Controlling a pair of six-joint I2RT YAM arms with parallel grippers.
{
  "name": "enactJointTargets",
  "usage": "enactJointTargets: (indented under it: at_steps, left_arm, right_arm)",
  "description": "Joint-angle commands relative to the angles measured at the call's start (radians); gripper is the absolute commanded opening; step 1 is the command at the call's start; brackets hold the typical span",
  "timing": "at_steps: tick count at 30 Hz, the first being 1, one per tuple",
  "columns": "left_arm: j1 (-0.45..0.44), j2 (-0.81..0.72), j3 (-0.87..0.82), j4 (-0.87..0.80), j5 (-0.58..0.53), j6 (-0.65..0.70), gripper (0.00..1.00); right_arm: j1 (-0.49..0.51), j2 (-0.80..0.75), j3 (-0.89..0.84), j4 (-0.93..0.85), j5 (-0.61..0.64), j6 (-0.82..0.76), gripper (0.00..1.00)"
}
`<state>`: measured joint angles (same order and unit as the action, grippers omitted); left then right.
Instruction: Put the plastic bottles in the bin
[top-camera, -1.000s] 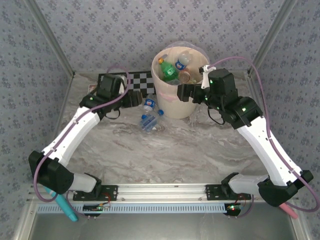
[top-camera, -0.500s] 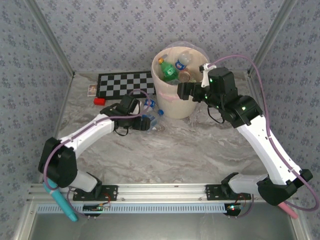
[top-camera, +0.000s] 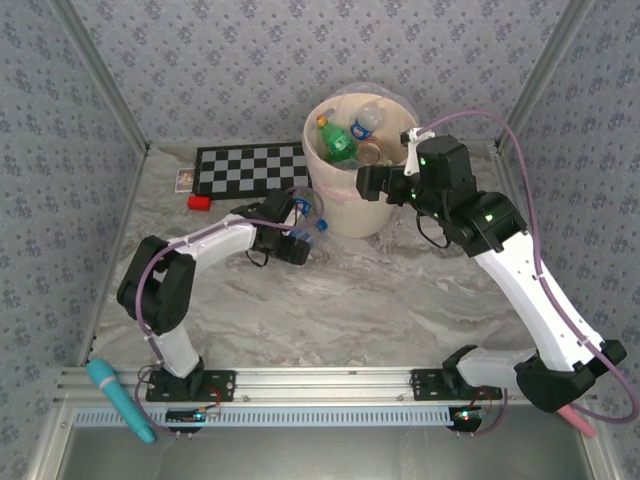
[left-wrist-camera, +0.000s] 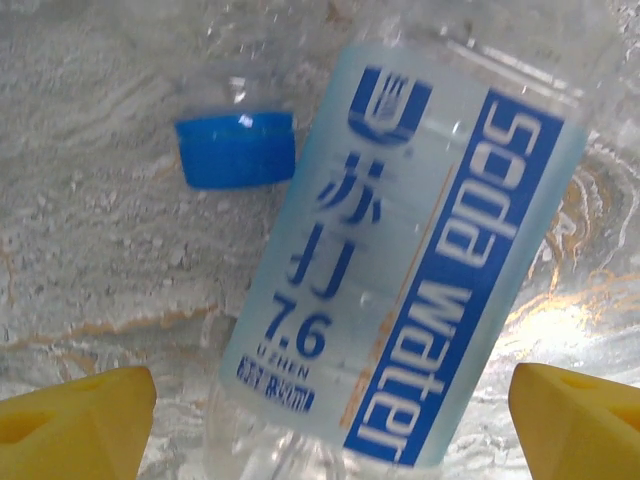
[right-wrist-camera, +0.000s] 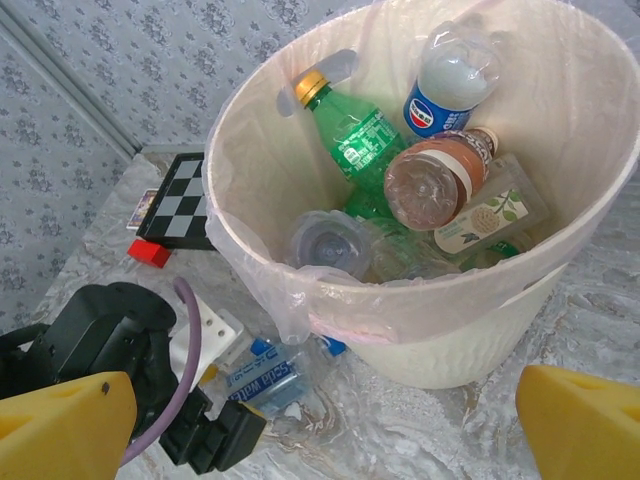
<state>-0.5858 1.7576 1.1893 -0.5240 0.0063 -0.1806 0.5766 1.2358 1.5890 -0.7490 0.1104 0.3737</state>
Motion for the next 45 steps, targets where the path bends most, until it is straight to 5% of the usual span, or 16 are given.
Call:
enactJointTargets:
  at_steps: [1,12,15,18,37,45]
  left_arm:
    - [-0.006,0.038,0.053,0.01,0.004,0.066,0.91]
    - [-0.007,0.102,0.087,-0.004,0.009,0.084,0.81]
    - [-0.007,0.092,0.076,-0.006,0.018,0.084,0.68]
    - [-0.008,0.068,0.063,-0.009,0.021,0.078,0.67]
    - [-0.007,-0.367,-0.069,-0.067,-0.034,-0.06,0.6]
    - [-0.006,-0.42,-0.042,-0.07,-0.045,-0.092,0.59]
  right_arm:
    - [0.004,-0.029,0.016,-0.038,0.025,0.002,0.99]
    - [-0.01,-0.039,0.008,-0.043,0.012,-0.004,1.0]
    - [-0.018,-0.036,0.003,-0.032,-0.003,-0.003,1.0]
    - [-0.024,-0.027,0.008,-0.029,-0.012,-0.004,1.0]
    - [-0.084,0.075,0.075,0.066,-0.169,0.033,1.0]
    - [-0.077,0.136,0.116,0.095,-0.213,0.042,0.99]
